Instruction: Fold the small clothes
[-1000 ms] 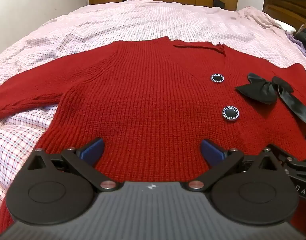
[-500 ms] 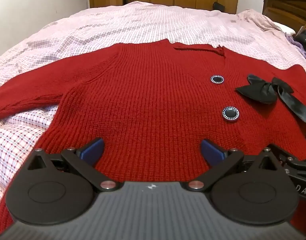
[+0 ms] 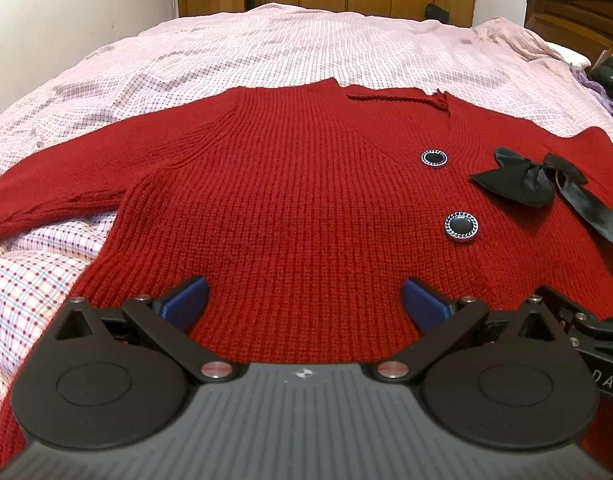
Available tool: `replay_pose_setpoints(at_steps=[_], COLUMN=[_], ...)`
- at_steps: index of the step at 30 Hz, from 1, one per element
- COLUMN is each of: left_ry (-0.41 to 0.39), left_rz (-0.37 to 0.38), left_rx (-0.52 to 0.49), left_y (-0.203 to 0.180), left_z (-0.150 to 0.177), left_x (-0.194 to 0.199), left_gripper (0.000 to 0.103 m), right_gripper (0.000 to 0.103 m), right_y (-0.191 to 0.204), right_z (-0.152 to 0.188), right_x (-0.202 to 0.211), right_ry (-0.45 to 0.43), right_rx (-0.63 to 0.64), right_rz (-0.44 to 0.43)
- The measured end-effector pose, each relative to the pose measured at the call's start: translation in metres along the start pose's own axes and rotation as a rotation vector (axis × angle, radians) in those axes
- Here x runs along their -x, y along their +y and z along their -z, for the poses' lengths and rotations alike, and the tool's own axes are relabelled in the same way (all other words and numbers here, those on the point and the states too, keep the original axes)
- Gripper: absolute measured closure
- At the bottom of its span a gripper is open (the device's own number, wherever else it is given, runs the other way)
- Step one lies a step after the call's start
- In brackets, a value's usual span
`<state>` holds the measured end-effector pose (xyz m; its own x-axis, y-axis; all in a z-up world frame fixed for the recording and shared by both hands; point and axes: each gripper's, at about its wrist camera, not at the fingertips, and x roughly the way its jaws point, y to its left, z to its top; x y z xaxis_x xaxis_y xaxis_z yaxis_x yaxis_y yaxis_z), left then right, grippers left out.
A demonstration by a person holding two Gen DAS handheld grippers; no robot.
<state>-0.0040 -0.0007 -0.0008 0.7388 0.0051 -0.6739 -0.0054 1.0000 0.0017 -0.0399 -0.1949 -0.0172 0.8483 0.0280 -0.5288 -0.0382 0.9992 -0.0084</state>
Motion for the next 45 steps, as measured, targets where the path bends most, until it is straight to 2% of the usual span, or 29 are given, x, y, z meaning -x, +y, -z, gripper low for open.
replay_pose_setpoints(at_steps=[25, 34, 45], left_ry=[0.008, 0.009, 0.053], left_rz=[-0.024, -0.020, -0.016], left_rx=[-0.021, -0.022, -0.037], left_y=[-0.006, -0.005, -0.005], left_z=[0.000, 0.000, -0.009], left_x=[-0.003, -0.001, 0.011], left_gripper=[0.000, 0.000, 0.000], right_gripper=[0.000, 0.000, 0.000], right_y=[-0.001, -0.004, -0.016], right_z=[-0.003, -0.003, -0.015], right_x=[-0.006, -0.006, 0.006], right_ry=[0.027, 0.035, 0.085], right_rx=[0.005, -0.003, -0.028], right_rz=[-0.011, -0.029, -0.086])
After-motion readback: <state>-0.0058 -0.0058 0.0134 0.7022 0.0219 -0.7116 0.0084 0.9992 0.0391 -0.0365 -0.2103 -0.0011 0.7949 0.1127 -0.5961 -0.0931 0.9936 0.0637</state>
